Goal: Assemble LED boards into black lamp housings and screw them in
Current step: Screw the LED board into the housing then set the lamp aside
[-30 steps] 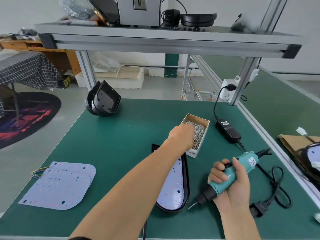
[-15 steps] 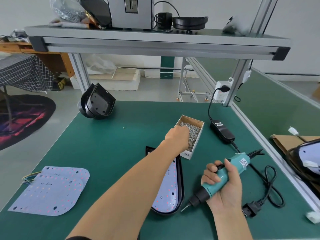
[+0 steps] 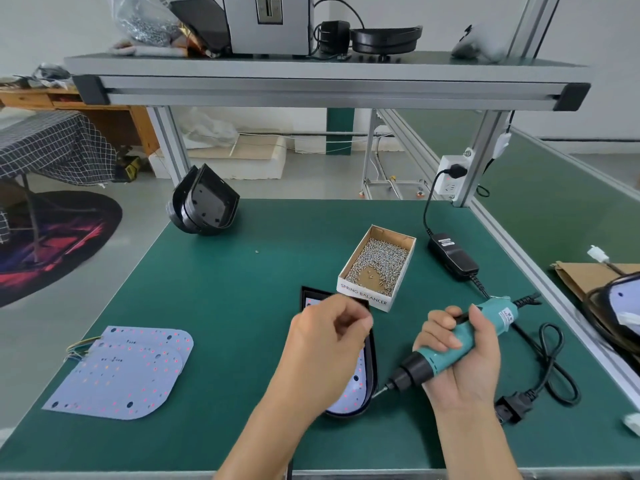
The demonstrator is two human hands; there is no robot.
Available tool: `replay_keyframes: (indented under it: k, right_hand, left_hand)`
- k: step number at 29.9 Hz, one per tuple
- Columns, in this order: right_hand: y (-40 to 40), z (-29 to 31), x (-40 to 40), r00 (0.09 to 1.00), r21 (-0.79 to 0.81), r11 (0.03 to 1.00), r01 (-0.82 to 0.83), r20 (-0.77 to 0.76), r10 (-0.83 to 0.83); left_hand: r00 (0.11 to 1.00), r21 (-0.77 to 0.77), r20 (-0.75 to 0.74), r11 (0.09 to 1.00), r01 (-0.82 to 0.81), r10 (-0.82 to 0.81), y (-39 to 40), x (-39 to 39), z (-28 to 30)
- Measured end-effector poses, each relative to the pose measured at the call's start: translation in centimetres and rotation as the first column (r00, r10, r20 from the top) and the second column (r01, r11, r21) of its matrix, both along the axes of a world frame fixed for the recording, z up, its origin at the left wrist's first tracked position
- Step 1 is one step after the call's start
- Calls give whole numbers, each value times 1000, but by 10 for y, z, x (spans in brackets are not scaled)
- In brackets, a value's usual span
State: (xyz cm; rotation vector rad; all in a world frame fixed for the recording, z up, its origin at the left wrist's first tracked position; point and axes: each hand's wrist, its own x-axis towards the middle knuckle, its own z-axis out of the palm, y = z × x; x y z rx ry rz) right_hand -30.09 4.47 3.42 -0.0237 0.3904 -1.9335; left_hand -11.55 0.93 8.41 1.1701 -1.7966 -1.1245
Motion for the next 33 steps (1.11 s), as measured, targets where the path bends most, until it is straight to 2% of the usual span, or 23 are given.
replay_keyframes:
  k: [5, 17, 33]
  right_hand:
    - [-2, 19, 5, 996, -85, 996, 31, 89, -24]
    - [0, 33, 17, 988, -73, 989, 126, 96, -118]
    - [2, 30, 20, 985, -40, 991, 130, 122, -124]
  left_hand:
    - [1000, 13, 9, 1000, -14, 14, 39, 23, -14]
    - [947, 119, -242, 975, -186, 210, 62, 12, -30]
    - [948, 31, -208, 971, -238, 239, 66, 8, -42]
